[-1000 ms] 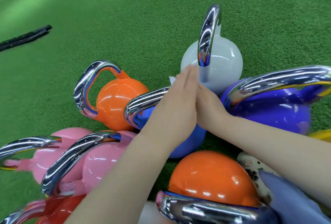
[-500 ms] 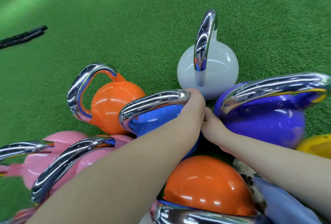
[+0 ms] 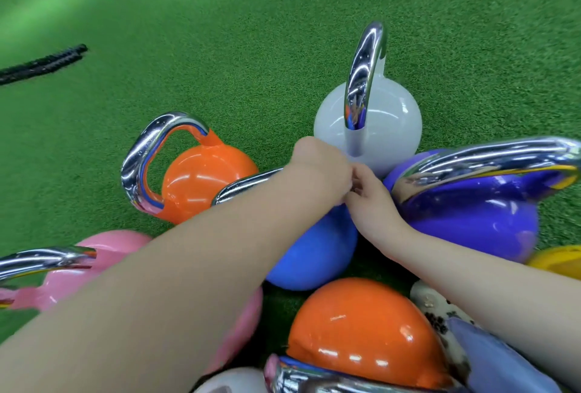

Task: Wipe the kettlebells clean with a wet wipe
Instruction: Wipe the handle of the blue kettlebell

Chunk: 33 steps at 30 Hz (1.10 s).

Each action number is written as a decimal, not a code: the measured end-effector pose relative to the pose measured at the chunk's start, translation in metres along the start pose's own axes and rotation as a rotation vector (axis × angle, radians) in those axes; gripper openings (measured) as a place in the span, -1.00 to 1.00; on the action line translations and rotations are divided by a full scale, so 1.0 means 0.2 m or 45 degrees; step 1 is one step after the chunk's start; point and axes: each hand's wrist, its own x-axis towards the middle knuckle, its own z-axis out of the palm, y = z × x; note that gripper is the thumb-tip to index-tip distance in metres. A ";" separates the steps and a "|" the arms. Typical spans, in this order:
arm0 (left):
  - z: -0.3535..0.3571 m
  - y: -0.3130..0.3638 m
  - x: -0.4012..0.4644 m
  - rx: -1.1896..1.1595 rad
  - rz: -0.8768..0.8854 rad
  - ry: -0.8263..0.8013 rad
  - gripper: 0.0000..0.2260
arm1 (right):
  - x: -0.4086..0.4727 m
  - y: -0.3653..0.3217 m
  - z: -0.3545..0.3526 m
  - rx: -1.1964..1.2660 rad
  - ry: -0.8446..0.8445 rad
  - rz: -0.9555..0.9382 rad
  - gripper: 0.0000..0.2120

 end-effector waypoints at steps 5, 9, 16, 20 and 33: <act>0.07 -0.15 -0.23 -0.323 -0.174 0.215 -0.76 | 0.00 -0.05 0.00 -0.048 -0.031 -0.095 -0.50; 0.18 -0.17 -0.33 -0.569 -0.317 0.364 -0.74 | -0.01 -0.10 0.01 -0.087 -0.056 -0.196 -0.55; 0.37 -0.18 -0.46 -0.750 -0.593 0.489 -0.69 | 0.04 -0.27 0.01 -0.274 -0.361 -0.200 -0.62; 0.53 -0.16 -0.50 -1.334 -0.722 0.767 -0.72 | 0.13 -0.41 0.03 -0.416 -0.540 -0.133 -0.73; 0.74 0.05 -0.40 -2.698 -1.141 1.145 -0.62 | 0.34 -0.62 0.20 -1.049 -1.047 0.191 -0.78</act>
